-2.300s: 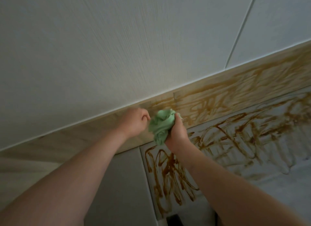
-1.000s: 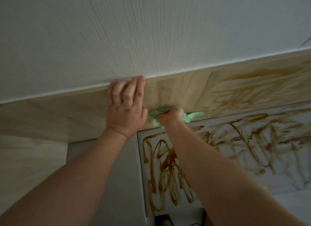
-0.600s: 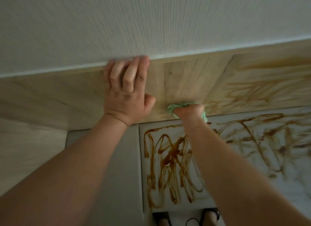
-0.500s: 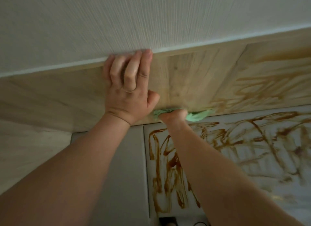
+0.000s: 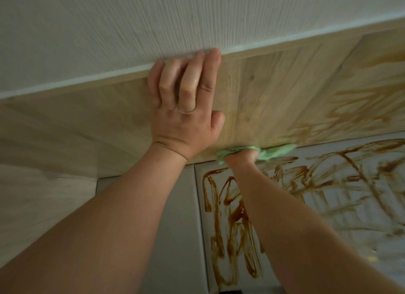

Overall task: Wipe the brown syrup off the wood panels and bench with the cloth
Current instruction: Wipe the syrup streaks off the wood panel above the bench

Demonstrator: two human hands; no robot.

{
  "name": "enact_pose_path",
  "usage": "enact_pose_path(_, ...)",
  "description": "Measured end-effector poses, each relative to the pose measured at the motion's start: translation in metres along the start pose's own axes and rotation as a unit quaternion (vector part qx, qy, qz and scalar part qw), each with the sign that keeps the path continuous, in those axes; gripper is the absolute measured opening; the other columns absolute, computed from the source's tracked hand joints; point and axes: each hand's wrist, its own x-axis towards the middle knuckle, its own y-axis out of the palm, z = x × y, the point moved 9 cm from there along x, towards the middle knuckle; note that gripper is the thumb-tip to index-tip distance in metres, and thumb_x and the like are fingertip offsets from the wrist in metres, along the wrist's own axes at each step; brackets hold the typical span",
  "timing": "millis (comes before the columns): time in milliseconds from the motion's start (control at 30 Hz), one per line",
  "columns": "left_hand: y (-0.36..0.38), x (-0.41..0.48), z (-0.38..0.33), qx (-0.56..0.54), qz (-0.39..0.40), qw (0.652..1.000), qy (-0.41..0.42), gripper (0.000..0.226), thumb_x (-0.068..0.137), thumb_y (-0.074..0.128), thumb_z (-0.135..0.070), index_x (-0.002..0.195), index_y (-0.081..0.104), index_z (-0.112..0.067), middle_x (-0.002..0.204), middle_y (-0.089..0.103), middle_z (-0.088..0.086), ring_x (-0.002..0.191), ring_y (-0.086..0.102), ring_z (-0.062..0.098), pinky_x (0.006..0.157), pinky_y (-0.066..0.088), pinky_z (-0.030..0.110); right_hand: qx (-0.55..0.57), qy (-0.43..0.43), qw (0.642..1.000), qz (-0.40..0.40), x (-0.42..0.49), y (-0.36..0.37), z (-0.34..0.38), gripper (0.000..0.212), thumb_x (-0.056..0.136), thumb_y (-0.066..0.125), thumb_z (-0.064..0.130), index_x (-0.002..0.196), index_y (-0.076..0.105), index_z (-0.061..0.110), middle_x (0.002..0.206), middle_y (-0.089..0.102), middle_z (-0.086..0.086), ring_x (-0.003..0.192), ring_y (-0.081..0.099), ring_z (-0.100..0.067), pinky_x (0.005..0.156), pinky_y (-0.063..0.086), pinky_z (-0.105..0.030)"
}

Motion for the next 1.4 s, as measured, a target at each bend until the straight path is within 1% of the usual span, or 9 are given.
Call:
enact_pose_path(133, -0.001, -0.002, 0.0, 0.01, 0.024, 1.0, 0.0, 0.083, 0.072, 0.06, -0.025, 0.15, 0.036, -0.01, 0.14, 0.027, 0.003, 0.129, 0.032, 0.032, 0.119, 0.027, 0.058, -0.017, 0.055, 0.998, 0.017, -0.026, 0.015, -0.039, 0.059, 0.098, 0.029, 0.042, 0.137, 0.062, 0.013, 0.141, 0.057, -0.02, 0.13, 0.052, -0.044, 0.116, 0.034, -0.063)
enact_pose_path(467, -0.017, 0.005, -0.005, -0.007, 0.163, 0.986, -0.029, 0.09, 0.071, 0.059, -0.026, 0.156, 0.038, -0.002, 0.144, 0.023, 0.007, 0.133, 0.028, 0.036, 0.12, 0.024, 0.061, -0.019, -0.073, 0.995, -0.06, -0.135, 0.042, 0.137, 0.057, 0.105, 0.022, 0.034, 0.154, 0.044, 0.015, 0.155, 0.042, -0.013, 0.144, 0.039, -0.042, 0.119, 0.029, -0.06)
enact_pose_path(767, -0.034, 0.011, -0.017, -0.052, 0.339, 0.928, -0.147, 0.101, 0.074, 0.072, -0.029, 0.16, 0.025, -0.009, 0.148, 0.035, 0.021, 0.136, 0.024, 0.043, 0.116, 0.032, 0.064, -0.075, -0.1, 0.991, 0.05, -0.23, 0.104, 0.153, 0.073, 0.101, 0.036, 0.069, 0.161, 0.035, 0.026, 0.161, 0.04, -0.008, 0.146, 0.042, -0.034, 0.123, 0.032, -0.051)
enact_pose_path(933, -0.044, 0.024, -0.013, -0.017, 0.425, 0.898, -0.111, 0.104, 0.075, 0.074, -0.026, 0.162, 0.021, -0.01, 0.148, 0.034, 0.014, 0.13, 0.029, 0.042, 0.107, 0.041, 0.056, -0.135, -0.064, 0.981, 0.125, -0.263, 0.1, 0.19, 0.032, 0.095, 0.041, 0.007, 0.12, 0.059, 0.001, 0.121, 0.058, -0.015, 0.115, 0.06, -0.036, 0.102, 0.052, -0.053)
enact_pose_path(1000, -0.046, 0.029, -0.015, -0.006, 0.452, 0.886, -0.1, 0.103, 0.076, 0.073, -0.026, 0.162, 0.02, -0.009, 0.146, 0.036, 0.013, 0.128, 0.028, 0.038, 0.108, 0.042, 0.052, -0.322, -0.1, 0.935, 0.107, -0.265, 0.082, 0.208, 0.023, 0.095, 0.038, -0.007, 0.107, 0.055, 0.002, 0.117, 0.059, -0.018, 0.109, 0.063, -0.034, 0.097, 0.055, -0.049)
enact_pose_path(1100, -0.048, 0.035, -0.018, 0.027, 0.486, 0.868, -0.1, 0.097, 0.081, 0.069, -0.028, 0.162, 0.021, -0.007, 0.144, 0.038, 0.013, 0.126, 0.029, 0.035, 0.108, 0.04, 0.047, -0.595, -0.174, 0.781, 0.081, -0.27, 0.067, 0.218, 0.016, 0.097, 0.059, 0.009, 0.112, 0.059, 0.01, 0.115, 0.066, -0.015, 0.111, 0.066, -0.032, 0.101, 0.056, -0.05)
enact_pose_path(1300, -0.063, 0.095, -0.072, -0.062, 0.359, 0.918, -0.156, 0.03, 0.079, 0.071, -0.013, 0.107, 0.066, -0.003, 0.115, 0.053, 0.017, 0.107, 0.051, 0.037, 0.088, 0.045, 0.045, -0.748, -0.238, 0.593, 0.178, -0.307, 0.068, 0.21, 0.037, 0.097, 0.064, 0.023, 0.131, 0.055, 0.011, 0.117, 0.066, -0.004, 0.109, 0.065, -0.021, 0.096, 0.057, -0.039)
enact_pose_path(1333, -0.056, 0.099, -0.088, -0.142, 0.387, 0.887, -0.207, 0.026, 0.086, 0.069, -0.018, 0.109, 0.064, -0.009, 0.115, 0.056, 0.011, 0.106, 0.055, 0.031, 0.086, 0.046, 0.041, -0.751, -0.251, 0.582, 0.187, -0.314, 0.067, 0.209, 0.037, 0.096, 0.064, 0.025, 0.13, 0.055, 0.013, 0.114, 0.067, -0.003, 0.106, 0.066, -0.02, 0.094, 0.058, -0.038)
enact_pose_path(1400, -0.034, 0.09, -0.127, -0.286, 0.515, 0.751, -0.298, 0.026, 0.097, 0.064, -0.037, 0.116, 0.062, -0.019, 0.113, 0.063, -0.001, 0.104, 0.062, 0.019, 0.085, 0.052, 0.035, -0.758, -0.281, 0.554, 0.201, -0.324, 0.067, 0.209, 0.038, 0.094, 0.066, 0.026, 0.128, 0.055, 0.014, 0.109, 0.068, -0.001, 0.1, 0.067, -0.019, 0.088, 0.06, -0.038)
